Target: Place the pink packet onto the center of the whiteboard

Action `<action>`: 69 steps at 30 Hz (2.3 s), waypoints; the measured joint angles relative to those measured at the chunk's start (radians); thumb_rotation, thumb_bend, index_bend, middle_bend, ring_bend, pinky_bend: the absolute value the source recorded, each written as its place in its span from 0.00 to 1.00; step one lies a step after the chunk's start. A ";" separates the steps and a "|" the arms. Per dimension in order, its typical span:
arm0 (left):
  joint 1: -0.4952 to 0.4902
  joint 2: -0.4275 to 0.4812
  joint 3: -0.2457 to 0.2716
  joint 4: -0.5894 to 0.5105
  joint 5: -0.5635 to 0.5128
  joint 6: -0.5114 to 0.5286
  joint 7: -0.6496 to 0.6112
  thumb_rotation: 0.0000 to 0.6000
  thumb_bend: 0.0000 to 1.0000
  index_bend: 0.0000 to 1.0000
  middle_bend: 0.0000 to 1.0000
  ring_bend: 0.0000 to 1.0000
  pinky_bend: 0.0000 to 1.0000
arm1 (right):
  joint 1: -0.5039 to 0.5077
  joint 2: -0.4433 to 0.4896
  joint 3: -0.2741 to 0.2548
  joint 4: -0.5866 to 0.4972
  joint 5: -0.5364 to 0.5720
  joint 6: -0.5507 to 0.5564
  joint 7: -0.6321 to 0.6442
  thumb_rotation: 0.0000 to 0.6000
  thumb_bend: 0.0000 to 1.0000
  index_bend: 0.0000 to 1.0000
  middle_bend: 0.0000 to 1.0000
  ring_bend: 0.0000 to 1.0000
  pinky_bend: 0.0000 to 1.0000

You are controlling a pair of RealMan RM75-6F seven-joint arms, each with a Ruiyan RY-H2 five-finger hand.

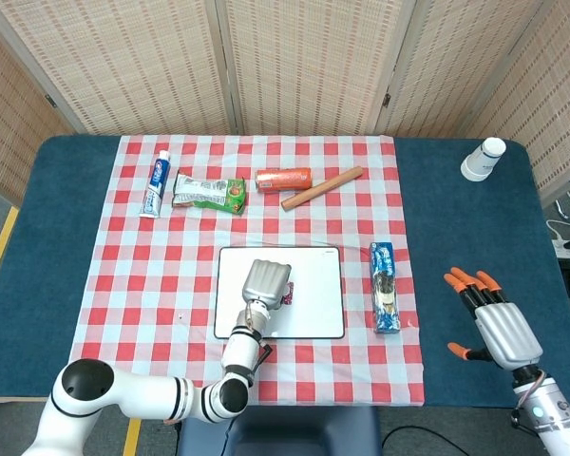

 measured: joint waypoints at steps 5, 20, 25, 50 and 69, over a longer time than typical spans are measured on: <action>0.004 -0.005 0.005 0.013 0.012 -0.009 -0.013 1.00 0.34 0.47 1.00 1.00 1.00 | 0.000 -0.003 -0.004 -0.003 -0.008 -0.001 -0.010 1.00 0.06 0.00 0.01 0.00 0.01; 0.020 0.006 0.008 0.038 0.019 -0.045 -0.037 1.00 0.27 0.39 1.00 1.00 1.00 | 0.005 -0.007 0.004 -0.003 0.016 -0.013 -0.019 1.00 0.06 0.00 0.01 0.00 0.01; 0.029 0.024 0.007 0.025 0.029 -0.039 -0.045 1.00 0.27 0.39 1.00 1.00 1.00 | 0.007 -0.008 0.004 -0.004 0.019 -0.017 -0.024 1.00 0.06 0.00 0.01 0.00 0.01; 0.558 0.366 0.298 -0.210 0.899 0.338 -0.895 1.00 0.24 0.35 0.59 0.62 0.78 | -0.048 -0.010 -0.038 -0.021 -0.104 0.099 -0.059 1.00 0.06 0.00 0.01 0.00 0.01; 0.938 0.604 0.487 0.007 1.025 0.352 -1.366 0.89 0.19 0.00 0.00 0.00 0.00 | -0.068 -0.045 -0.016 -0.026 -0.066 0.119 -0.142 1.00 0.06 0.00 0.01 0.00 0.01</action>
